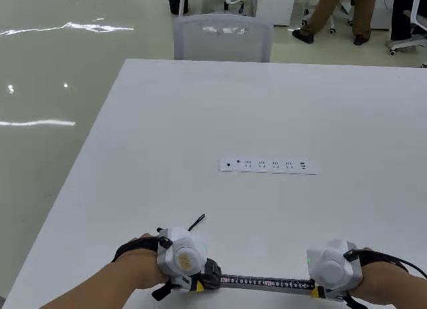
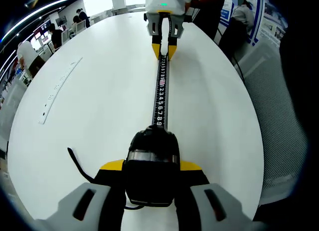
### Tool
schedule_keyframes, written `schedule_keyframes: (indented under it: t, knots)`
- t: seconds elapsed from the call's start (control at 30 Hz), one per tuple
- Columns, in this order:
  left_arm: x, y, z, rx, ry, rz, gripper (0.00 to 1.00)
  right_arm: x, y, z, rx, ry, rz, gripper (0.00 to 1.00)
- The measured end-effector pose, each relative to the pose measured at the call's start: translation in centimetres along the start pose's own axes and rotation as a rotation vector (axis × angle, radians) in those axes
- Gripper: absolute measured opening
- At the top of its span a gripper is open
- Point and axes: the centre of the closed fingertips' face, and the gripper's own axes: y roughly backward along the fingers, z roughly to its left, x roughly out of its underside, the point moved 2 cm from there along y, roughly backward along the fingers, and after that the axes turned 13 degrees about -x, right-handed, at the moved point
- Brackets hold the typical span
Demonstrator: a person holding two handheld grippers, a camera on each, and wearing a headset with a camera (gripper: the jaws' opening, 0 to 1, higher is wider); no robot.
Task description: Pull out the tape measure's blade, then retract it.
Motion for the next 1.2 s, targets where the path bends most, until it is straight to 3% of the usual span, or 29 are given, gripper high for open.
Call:
schedule_keyframes:
  t: [0.67,1.2]
  knots:
    - [0.0,0.0,0.0,0.002,0.002,0.001,0.33,2.2,0.2,-0.2,-0.002,-0.009,0.014,0.12]
    - [-0.2,0.2,-0.1,0.007,0.002,0.003,0.33,2.7,0.2,-0.1,0.005,-0.021,0.017,0.13]
